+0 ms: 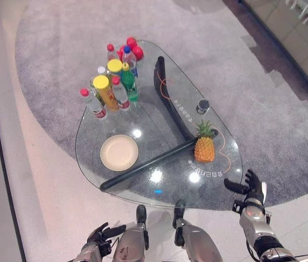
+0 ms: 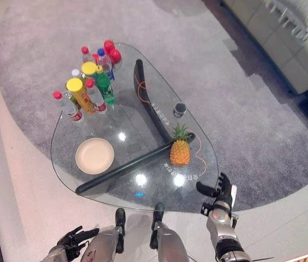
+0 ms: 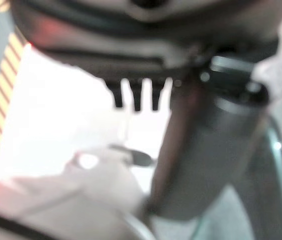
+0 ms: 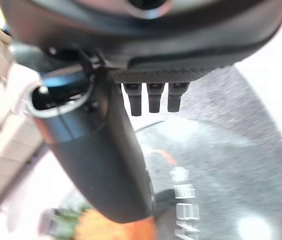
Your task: Pick up the fruit to the plate
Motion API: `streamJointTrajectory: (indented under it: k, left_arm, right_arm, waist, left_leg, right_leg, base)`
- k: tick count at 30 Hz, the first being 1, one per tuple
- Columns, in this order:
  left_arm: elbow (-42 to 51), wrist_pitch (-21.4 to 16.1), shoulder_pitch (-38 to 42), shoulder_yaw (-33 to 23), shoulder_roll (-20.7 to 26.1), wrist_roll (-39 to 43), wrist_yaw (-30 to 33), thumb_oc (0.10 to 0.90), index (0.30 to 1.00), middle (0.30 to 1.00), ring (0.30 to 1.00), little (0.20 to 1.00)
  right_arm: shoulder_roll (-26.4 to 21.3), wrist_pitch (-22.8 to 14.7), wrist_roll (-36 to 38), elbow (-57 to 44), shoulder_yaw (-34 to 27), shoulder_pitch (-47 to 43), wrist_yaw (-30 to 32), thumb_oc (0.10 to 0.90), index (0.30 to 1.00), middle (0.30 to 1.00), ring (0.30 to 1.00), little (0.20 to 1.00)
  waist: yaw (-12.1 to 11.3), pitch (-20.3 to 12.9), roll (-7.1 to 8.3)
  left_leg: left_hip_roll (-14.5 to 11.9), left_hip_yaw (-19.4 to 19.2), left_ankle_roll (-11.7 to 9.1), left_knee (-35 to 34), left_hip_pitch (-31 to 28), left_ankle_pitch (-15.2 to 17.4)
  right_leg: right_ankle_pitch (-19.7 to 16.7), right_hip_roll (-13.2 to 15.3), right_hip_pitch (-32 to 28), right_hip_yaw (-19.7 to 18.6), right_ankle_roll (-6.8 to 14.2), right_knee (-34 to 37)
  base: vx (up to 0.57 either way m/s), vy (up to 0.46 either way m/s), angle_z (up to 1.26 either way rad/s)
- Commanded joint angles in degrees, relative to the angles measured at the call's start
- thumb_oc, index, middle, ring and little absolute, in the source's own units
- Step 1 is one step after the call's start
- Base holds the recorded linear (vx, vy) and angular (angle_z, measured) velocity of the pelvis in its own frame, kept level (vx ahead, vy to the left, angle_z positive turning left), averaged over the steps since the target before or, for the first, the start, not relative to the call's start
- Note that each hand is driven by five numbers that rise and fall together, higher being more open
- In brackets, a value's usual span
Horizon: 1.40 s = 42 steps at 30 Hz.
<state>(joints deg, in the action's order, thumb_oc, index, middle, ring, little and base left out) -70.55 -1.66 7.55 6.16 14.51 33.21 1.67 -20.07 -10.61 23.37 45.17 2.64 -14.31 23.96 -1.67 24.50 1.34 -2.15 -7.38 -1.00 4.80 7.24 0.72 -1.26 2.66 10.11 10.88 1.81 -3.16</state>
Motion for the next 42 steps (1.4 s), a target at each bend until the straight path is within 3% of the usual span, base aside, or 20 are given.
streamJointTrajectory:
  k: [1,12,25,33,42]
  left_arm:
    - [-0.6,-0.8,-1.8,2.5,1.9,2.1,-0.6,0.800,0.900,0.900,0.900,0.900]
    - [4.2,-2.4,-0.1,4.8,2.6,7.0,-1.0,0.800,0.900,0.900,0.900,0.900]
    - [11.2,-0.7,-0.2,7.5,2.5,9.6,1.9,0.800,0.900,0.900,0.900,0.900]
    - [13.3,-0.1,0.3,8.2,3.0,10.8,2.4,0.800,0.900,0.900,0.900,0.900]
    - [14.2,-0.5,0.7,9.7,3.1,11.7,2.2,0.800,0.900,0.900,0.900,0.900]
  right_arm:
    - [-5.5,-4.6,2.1,-8.1,-2.2,-1.9,4.2,0.800,0.900,0.900,0.900,0.900]
    - [-8.4,-4.1,-1.0,-18.0,-2.3,-13.0,12.5,0.800,0.900,0.900,0.900,0.900]
    - [-9.9,-3.5,1.3,-19.0,-0.5,-22.3,14.4,0.800,0.900,0.900,0.900,0.900]
    - [-11.1,1.8,-1.0,-15.5,1.8,-25.8,19.9,0.800,0.900,0.900,0.900,0.900]
    - [-13.5,4.4,-0.1,-9.2,4.7,-29.7,22.4,0.800,0.900,0.900,0.900,0.900]
  waist:
    - [-1.2,-0.3,0.79]
    - [-1.7,5.3,-0.81]
    - [-3.2,5.3,-1.39]
    - [-3.9,5.3,-1.73]
    - [-4.9,5.3,-2.20]
  left_leg:
    - [3.4,1.1,0.5,8.1,5.9,2.4]
    - [4.1,0.2,1.4,11.6,13.0,2.6]
    - [5.0,-0.1,2.2,11.1,19.9,1.8]
    - [5.3,0.0,2.4,11.2,21.7,1.7]
    - [5.6,0.7,2.5,11.5,23.6,1.8]
  right_leg:
    - [1.7,1.7,3.1,-1.8,2.6,-9.3]
    - [1.6,1.6,10.4,-1.3,2.3,-12.8]
    - [1.1,0.9,17.8,-1.0,2.4,-13.7]
    - [0.8,1.2,19.6,-0.3,2.6,-14.0]
    - [0.1,1.9,21.8,0.6,2.9,-14.4]
  base:
    - [-0.06,0.003,0.02]
    - [-0.05,0.031,0.03]
    - [-0.01,0.026,0.01]
    - [0.00,0.039,0.01]
    - [0.01,0.008,0.05]
